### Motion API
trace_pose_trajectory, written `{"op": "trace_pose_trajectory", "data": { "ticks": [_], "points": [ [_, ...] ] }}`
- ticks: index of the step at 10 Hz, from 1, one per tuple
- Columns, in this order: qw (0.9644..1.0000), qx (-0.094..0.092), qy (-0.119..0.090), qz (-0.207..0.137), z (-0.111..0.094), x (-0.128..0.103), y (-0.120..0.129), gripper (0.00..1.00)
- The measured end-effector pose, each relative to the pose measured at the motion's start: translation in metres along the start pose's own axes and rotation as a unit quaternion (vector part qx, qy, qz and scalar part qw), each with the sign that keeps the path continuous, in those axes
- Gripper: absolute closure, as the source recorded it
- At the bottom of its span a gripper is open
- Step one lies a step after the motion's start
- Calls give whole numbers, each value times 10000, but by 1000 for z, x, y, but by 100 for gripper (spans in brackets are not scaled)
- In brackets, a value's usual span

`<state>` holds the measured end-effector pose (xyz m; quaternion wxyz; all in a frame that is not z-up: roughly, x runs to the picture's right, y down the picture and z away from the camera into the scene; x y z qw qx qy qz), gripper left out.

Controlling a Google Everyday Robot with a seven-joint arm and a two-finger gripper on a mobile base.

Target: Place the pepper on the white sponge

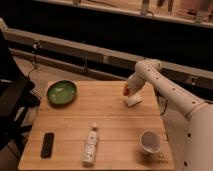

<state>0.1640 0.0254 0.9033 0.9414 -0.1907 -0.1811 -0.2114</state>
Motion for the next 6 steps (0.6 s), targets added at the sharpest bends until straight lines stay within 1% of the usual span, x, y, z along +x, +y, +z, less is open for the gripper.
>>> {"op": "trace_pose_trajectory", "data": {
  "ticks": [6],
  "points": [
    [10000,26,-9,40,3,7,3,100]
  ]
}}
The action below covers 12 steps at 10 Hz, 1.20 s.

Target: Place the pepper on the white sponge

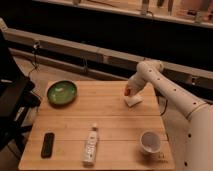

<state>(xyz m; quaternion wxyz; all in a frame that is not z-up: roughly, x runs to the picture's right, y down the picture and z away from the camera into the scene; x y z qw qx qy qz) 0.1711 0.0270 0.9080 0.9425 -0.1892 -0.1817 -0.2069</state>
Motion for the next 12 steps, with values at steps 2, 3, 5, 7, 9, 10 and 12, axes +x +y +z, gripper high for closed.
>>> {"op": "trace_pose_trajectory", "data": {
  "ticks": [2,3,5,7,9,10,12],
  "points": [
    [10000,15,-4,15,1,2,0,100],
    [10000,17,1,17,1,3,1,100],
    [10000,27,-4,34,2,4,2,100],
    [10000,37,-3,46,3,6,3,100],
    [10000,49,0,55,4,7,3,100],
    [10000,51,-3,60,5,8,4,100],
    [10000,62,0,75,5,9,4,100]
  ]
}}
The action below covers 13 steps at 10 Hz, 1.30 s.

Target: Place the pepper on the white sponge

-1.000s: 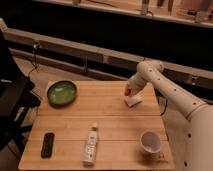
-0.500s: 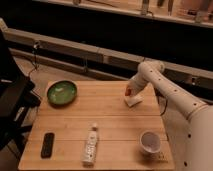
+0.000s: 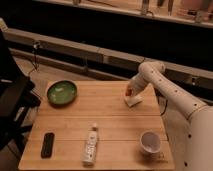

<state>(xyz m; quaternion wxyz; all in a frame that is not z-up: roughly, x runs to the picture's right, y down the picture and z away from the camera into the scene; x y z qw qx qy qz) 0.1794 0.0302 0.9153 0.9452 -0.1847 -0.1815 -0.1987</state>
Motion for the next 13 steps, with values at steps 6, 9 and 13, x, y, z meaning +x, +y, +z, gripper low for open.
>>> {"op": "trace_pose_trajectory", "data": {
  "ticks": [6,9,13],
  "points": [
    [10000,33,3,34,1,3,1,100],
    [10000,44,3,52,2,4,1,100],
    [10000,55,9,67,3,6,2,100]
  ]
}}
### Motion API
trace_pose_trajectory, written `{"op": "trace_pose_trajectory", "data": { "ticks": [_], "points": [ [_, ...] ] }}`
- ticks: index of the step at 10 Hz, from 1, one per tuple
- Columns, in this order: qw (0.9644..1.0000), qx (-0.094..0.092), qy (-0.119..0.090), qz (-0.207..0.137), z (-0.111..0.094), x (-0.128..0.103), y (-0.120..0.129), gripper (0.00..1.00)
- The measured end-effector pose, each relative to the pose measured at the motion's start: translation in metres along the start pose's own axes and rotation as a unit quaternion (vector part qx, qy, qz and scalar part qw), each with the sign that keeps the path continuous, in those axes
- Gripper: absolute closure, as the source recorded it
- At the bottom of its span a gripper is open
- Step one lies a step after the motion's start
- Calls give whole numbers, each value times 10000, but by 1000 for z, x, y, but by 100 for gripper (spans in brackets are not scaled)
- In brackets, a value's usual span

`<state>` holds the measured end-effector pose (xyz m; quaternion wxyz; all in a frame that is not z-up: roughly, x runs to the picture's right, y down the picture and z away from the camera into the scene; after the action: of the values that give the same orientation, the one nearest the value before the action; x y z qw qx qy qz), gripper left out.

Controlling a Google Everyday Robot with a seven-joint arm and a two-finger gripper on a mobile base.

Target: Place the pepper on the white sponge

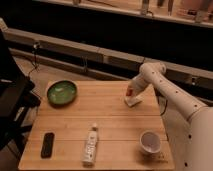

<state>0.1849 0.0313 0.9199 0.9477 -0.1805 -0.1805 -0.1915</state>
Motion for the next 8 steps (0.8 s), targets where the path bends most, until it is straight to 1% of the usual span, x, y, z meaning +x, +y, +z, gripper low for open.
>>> {"op": "trace_pose_trajectory", "data": {
  "ticks": [8],
  "points": [
    [10000,36,6,41,1,4,2,100]
  ]
}}
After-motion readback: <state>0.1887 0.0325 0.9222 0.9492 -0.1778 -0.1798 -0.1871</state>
